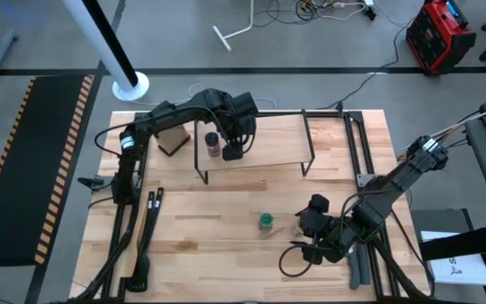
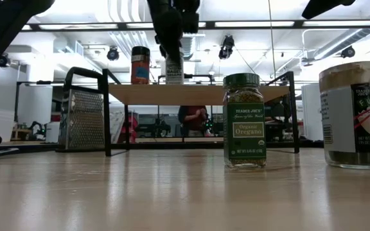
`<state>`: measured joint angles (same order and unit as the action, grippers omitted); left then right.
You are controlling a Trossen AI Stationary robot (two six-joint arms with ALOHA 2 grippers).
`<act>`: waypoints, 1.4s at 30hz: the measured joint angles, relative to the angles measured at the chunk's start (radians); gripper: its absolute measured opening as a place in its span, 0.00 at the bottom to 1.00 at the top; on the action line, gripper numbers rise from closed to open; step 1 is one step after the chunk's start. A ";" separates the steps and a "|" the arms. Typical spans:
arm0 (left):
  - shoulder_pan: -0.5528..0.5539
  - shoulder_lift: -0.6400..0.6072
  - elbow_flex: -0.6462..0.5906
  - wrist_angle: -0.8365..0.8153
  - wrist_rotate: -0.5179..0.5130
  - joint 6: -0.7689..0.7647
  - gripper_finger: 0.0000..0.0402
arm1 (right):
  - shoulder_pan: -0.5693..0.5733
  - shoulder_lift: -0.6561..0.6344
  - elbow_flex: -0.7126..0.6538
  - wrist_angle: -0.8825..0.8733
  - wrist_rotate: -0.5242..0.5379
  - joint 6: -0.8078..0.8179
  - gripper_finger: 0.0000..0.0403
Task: Shelf spices
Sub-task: Put the brown seasoning bottle on the shelf
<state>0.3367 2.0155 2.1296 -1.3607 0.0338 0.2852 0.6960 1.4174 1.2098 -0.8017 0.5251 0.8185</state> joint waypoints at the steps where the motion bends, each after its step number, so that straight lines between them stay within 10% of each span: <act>1: 0.000 0.000 0.009 0.000 0.000 0.002 0.68 | 0.000 0.000 0.000 0.000 0.000 0.000 0.96; 14: -0.023 -0.007 0.228 0.002 -0.103 0.100 0.71 | 0.000 0.000 0.000 0.000 0.000 0.000 0.96; 42: -0.515 -0.052 0.015 0.045 -0.017 -0.154 0.64 | -0.092 0.000 -0.028 0.136 -0.006 -0.140 0.96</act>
<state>-0.1783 1.9633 2.1448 -1.3157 0.0164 0.1311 0.6045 1.4174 1.1817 -0.6659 0.5188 0.6783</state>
